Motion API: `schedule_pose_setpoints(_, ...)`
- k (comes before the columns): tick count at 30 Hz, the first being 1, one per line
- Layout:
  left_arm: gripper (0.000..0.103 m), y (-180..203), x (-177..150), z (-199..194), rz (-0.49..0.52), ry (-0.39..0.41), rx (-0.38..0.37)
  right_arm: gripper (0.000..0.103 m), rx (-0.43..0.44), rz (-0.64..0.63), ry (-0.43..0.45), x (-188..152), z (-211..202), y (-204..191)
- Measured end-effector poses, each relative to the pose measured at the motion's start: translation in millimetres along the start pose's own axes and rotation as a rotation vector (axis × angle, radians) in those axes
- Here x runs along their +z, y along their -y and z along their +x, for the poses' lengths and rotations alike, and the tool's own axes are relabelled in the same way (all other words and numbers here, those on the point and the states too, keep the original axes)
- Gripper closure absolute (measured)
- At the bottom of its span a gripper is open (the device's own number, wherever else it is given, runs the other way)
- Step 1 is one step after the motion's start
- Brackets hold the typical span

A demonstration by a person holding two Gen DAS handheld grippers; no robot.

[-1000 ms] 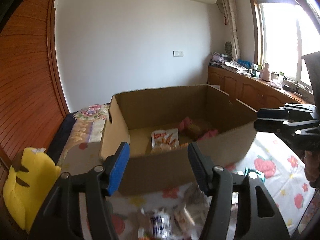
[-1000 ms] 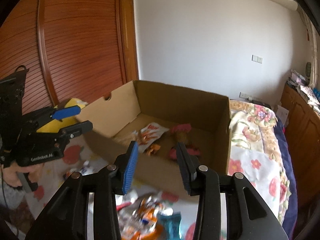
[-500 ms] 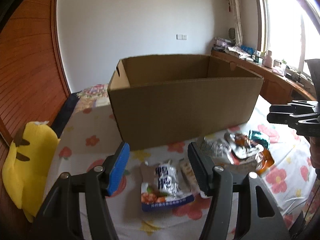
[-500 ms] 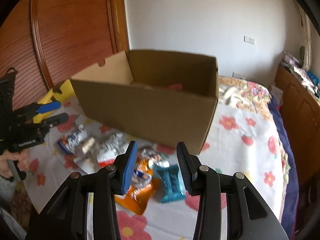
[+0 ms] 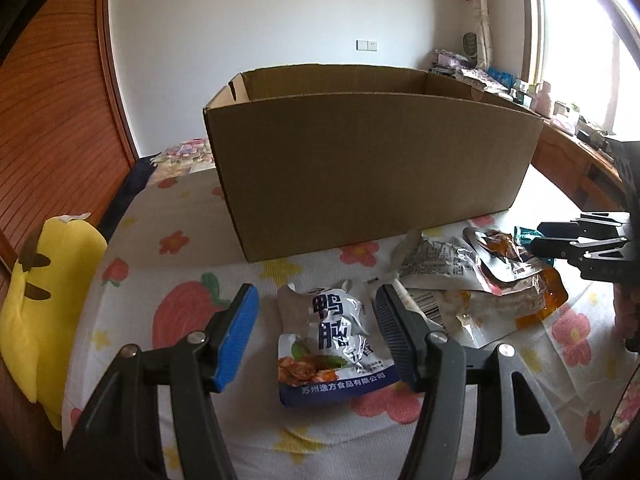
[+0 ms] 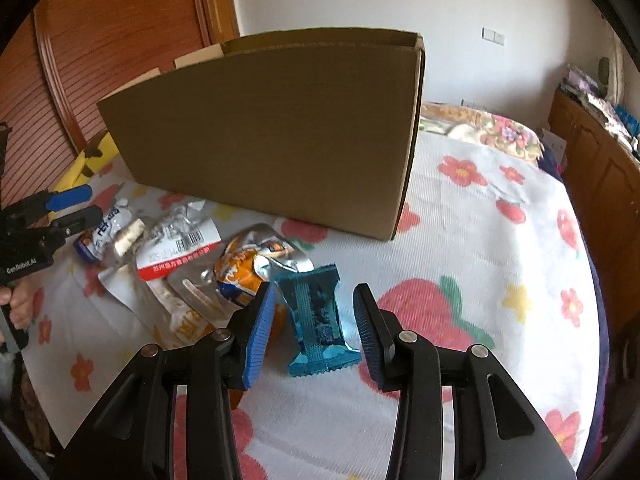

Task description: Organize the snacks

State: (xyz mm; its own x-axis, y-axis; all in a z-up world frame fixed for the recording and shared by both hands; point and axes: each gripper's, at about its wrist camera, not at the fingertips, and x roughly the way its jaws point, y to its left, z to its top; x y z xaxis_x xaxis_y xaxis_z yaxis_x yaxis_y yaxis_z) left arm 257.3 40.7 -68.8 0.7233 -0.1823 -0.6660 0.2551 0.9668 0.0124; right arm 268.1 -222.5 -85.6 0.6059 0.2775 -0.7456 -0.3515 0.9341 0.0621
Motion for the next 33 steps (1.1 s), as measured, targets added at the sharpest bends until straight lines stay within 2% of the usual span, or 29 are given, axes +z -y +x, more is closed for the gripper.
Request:
schedule_pose_setpoints(8, 0.040, -0.8, 0.3, 13.4, 0.001, -0.059, 0.030, 0.064, -0.012, 0.010, -0.037, -2.9, 7.4, 6.1)
schedule_pose_setpoints(14, 0.040, 0.1, -0.2, 25.8, 0.006, -0.116, 0.048, 0.067, -0.036, -0.021, -0.030, -3.3, 8.3, -1.9)
schedule_pose_setpoints(20, 0.037, -1.9, -0.6, 28.9, -0.004, -0.122, 0.048, 0.067, -0.044, -0.016, -0.032, -3.4, 9.8, -1.7)
schedule_pose_setpoints(29, 0.035, -9.7, 0.1, 33.0, -0.046, -0.136, -0.006, 0.067, -0.061, -0.029, -0.030, -3.4, 11.3, -6.4)
schedule_pose_setpoints(33, 0.049, -15.2, -0.8, 35.2, -0.056, -0.139, -0.067, 0.067, -0.061, -0.028, -0.030, -3.6, 11.4, -7.1)
